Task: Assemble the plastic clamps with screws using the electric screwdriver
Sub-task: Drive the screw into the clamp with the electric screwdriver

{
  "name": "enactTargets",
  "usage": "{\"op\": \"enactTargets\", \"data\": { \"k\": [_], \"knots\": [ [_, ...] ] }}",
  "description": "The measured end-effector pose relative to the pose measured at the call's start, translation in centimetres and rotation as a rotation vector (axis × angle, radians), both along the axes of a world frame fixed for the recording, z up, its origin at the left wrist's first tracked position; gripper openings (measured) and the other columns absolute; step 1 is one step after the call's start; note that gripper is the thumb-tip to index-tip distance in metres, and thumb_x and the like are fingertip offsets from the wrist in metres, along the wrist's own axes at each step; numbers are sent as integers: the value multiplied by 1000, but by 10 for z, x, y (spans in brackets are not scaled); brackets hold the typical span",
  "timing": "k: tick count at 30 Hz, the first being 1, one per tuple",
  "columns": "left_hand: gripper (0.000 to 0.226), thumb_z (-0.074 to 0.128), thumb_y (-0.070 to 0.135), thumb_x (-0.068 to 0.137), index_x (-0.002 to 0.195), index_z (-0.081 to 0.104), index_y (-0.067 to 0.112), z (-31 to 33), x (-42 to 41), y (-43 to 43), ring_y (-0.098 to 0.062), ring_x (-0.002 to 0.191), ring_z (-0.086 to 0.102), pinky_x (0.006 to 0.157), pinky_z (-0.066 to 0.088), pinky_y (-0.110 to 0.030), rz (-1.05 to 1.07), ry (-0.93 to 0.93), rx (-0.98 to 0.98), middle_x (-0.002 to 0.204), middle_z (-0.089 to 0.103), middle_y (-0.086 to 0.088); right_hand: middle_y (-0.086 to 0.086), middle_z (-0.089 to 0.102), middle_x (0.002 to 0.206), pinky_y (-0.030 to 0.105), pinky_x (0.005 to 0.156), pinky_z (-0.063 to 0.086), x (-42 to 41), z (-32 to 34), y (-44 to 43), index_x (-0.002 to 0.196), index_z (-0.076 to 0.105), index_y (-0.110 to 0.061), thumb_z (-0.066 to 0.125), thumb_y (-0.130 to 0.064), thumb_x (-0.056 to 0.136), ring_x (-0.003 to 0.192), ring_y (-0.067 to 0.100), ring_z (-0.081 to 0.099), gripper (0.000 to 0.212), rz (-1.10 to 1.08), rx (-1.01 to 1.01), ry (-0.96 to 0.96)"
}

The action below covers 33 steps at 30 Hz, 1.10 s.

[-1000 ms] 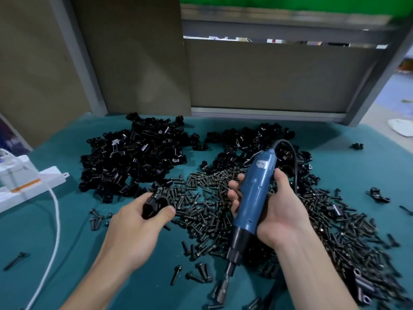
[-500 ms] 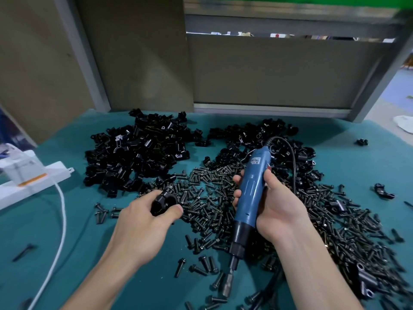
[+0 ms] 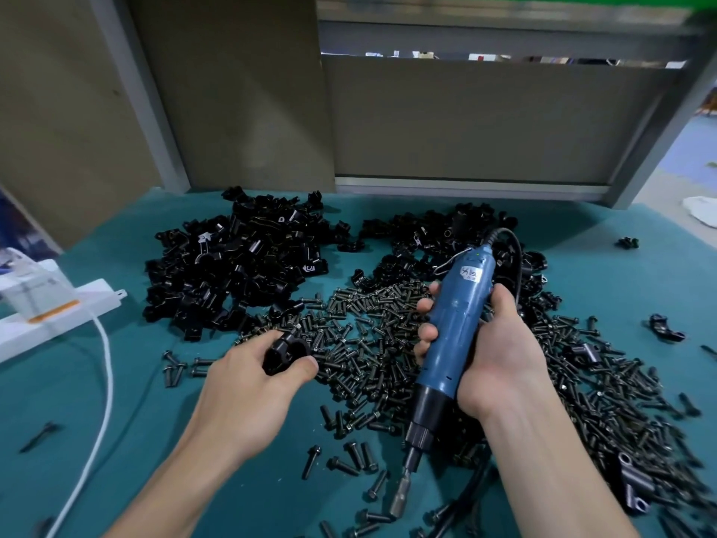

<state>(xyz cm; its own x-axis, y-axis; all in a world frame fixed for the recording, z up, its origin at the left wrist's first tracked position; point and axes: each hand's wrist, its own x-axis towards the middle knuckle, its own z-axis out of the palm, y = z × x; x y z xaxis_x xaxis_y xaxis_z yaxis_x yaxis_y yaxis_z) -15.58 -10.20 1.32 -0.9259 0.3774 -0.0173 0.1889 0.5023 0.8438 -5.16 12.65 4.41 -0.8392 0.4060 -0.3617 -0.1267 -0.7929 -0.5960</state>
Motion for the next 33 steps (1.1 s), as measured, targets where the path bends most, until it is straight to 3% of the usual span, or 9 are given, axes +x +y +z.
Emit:
{"op": "enactTargets", "data": {
  "k": [3, 7, 14, 16, 19, 22, 28, 31, 33],
  "knots": [
    [16, 76, 55, 85, 85, 63, 64, 8, 2, 2, -2, 90, 66, 71, 43, -22, 0, -12, -16, 83, 67, 35, 9, 69, 92, 31, 57, 51, 0, -1, 2, 103, 74, -12, 52, -64, 94, 56, 21, 55, 57, -1, -18, 4],
    [52, 74, 51, 87, 73, 42, 89, 20, 9, 4, 11, 47, 49, 58, 35, -17, -36, 14, -57, 60, 49, 53, 7, 68, 87, 30, 54, 50, -2, -4, -1, 88, 77, -13, 51, -70, 93, 52, 21, 54, 62, -12, -46, -25],
    [47, 74, 48, 89, 70, 47, 82, 22, 12, 4, 10, 53, 54, 61, 39, -20, -57, 37, -57, 64, 51, 52, 10, 72, 95, 32, 58, 52, -3, -6, -4, 102, 72, -11, 41, -84, 89, 55, 20, 56, 80, 10, -30, -45],
    [36, 75, 48, 88, 76, 53, 74, 18, 10, 3, 16, 62, 58, 63, 45, -23, -71, 55, -45, 72, 58, 48, 12, 73, 104, 34, 64, 52, -1, -3, -3, 117, 72, -9, 46, -76, 91, 61, 21, 58, 76, 39, -41, -7],
    [21, 75, 48, 87, 89, 59, 61, 14, 8, 2, 1, 70, 65, 63, 52, -32, -71, 42, -20, 83, 68, 34, 14, 71, 112, 36, 68, 52, 2, 1, -1, 133, 67, -9, 54, -57, 92, 67, 23, 59, 65, 77, -47, 55],
    [15, 75, 47, 87, 92, 61, 52, 11, 7, 2, -9, 71, 66, 60, 52, -33, -80, 58, -29, 84, 71, 24, 12, 69, 105, 34, 63, 53, 2, 2, -2, 122, 67, -8, 55, -56, 96, 65, 21, 57, 56, 64, -75, 80],
    [47, 76, 44, 89, 73, 49, 79, 13, 10, 4, 11, 62, 61, 51, 44, -8, -133, 89, -56, 74, 59, 47, 7, 67, 93, 28, 55, 52, 1, 3, -6, 107, 66, -9, 51, -67, 95, 58, 15, 53, 61, 32, -136, 83],
    [17, 76, 43, 89, 86, 62, 52, 8, 7, 2, -1, 48, 57, 47, 43, -14, -133, 84, -52, 72, 70, 21, 10, 68, 100, 30, 61, 55, 0, 7, -9, 115, 63, -5, 65, -63, 89, 62, 15, 57, 64, -34, -205, 168],
    [13, 77, 43, 89, 89, 65, 39, 7, 7, 1, -6, 51, 58, 47, 42, -15, -154, 100, -64, 75, 71, 13, 14, 69, 104, 30, 66, 57, 0, 10, -10, 123, 60, -2, 77, -32, 85, 66, 15, 61, 52, -80, -164, 226]
  ]
}}
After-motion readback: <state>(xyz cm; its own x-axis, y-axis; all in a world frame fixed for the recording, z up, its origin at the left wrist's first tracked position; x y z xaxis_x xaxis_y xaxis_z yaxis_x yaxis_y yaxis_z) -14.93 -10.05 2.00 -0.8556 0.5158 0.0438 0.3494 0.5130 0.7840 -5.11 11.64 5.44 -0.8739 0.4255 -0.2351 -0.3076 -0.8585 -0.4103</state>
